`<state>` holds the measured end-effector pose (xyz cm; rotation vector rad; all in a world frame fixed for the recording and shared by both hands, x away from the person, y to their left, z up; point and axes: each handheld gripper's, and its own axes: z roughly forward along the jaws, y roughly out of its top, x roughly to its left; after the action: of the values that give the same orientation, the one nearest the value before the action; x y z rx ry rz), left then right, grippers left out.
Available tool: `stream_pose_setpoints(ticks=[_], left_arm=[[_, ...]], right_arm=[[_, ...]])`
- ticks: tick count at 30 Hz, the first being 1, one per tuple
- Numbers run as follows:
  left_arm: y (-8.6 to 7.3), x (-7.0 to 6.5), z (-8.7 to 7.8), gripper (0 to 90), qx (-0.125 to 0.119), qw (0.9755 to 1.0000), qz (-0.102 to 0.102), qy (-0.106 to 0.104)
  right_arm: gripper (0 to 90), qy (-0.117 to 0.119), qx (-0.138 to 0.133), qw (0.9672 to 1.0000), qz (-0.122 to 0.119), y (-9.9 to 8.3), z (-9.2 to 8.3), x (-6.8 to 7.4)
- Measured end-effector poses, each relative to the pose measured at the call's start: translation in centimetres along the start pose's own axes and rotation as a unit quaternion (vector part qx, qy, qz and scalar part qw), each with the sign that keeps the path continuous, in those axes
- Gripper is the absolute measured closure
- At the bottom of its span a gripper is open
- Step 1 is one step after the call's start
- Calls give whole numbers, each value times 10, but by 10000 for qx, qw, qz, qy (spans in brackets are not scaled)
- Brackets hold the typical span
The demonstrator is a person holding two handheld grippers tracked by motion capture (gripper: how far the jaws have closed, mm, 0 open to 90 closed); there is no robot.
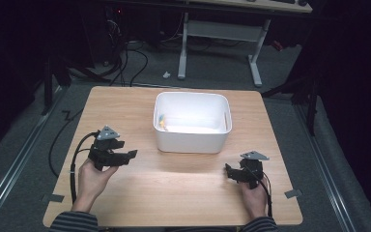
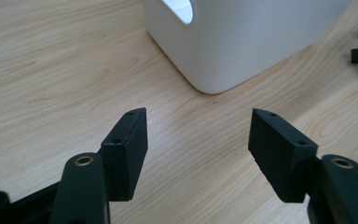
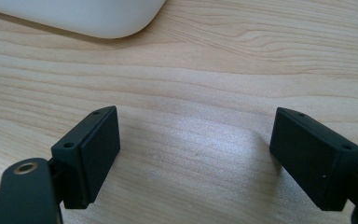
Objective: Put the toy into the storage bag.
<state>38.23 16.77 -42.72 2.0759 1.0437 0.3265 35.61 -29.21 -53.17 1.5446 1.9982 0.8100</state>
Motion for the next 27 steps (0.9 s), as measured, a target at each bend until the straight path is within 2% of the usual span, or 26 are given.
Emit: stream_pose_setpoints(ticks=[7,18,23,27], left_arm=[[-8,0,7,368,98,9999,-52,-34],[-21,-2,16,369,95,9999,-136,-31],[-28,-3,23,366,251,9996,-96,33],[-32,-5,25,364,286,9995,-99,46]], right_arm=[[160,0,0,10000,0,0,0,0],[160,-2,1,10000,0,0,0,0],[160,-3,3,10000,9,0,0,0],[160,-3,3,10000,10,0,0,0]])
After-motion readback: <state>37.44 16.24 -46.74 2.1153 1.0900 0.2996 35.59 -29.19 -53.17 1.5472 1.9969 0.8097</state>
